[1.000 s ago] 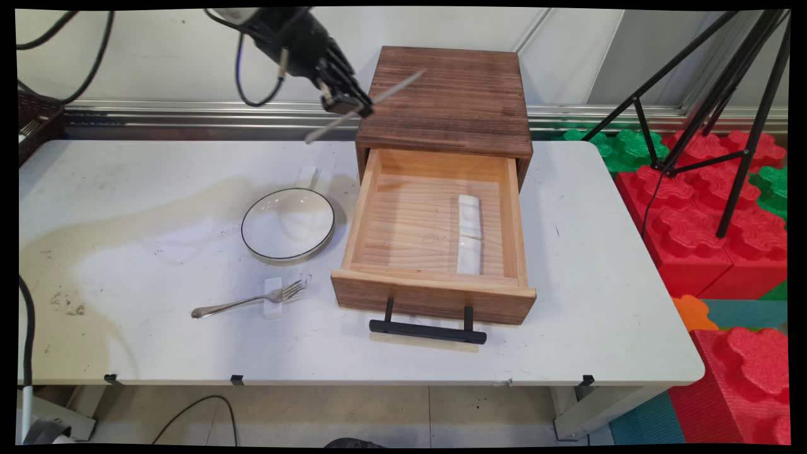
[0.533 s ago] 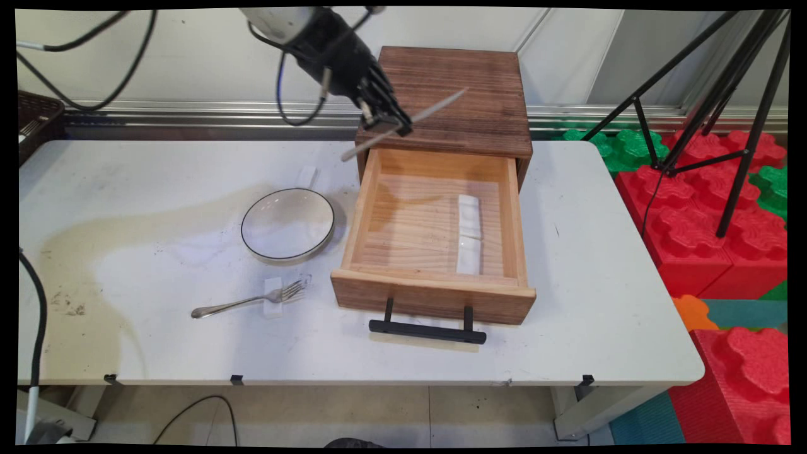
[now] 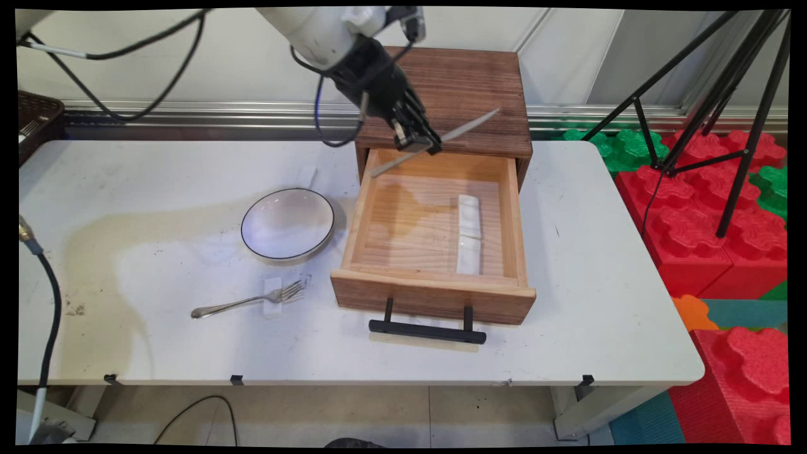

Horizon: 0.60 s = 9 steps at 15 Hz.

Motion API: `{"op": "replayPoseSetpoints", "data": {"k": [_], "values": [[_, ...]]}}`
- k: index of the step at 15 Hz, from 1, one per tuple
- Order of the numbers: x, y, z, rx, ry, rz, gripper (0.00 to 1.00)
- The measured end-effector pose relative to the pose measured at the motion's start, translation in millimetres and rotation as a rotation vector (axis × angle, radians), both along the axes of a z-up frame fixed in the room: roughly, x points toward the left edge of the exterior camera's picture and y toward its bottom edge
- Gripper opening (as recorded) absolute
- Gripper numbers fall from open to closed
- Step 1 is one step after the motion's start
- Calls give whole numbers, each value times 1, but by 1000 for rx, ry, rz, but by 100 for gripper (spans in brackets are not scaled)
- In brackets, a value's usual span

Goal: Place the picked object into the drawer

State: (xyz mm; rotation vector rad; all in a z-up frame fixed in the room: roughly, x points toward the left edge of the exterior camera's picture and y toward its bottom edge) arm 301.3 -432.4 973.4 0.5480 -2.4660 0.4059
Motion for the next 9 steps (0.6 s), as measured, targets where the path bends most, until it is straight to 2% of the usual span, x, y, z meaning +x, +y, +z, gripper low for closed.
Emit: {"op": "replayPoseSetpoints", "data": {"k": [9], "values": [[-19,-25,-50,3,-6,-41,0]]}}
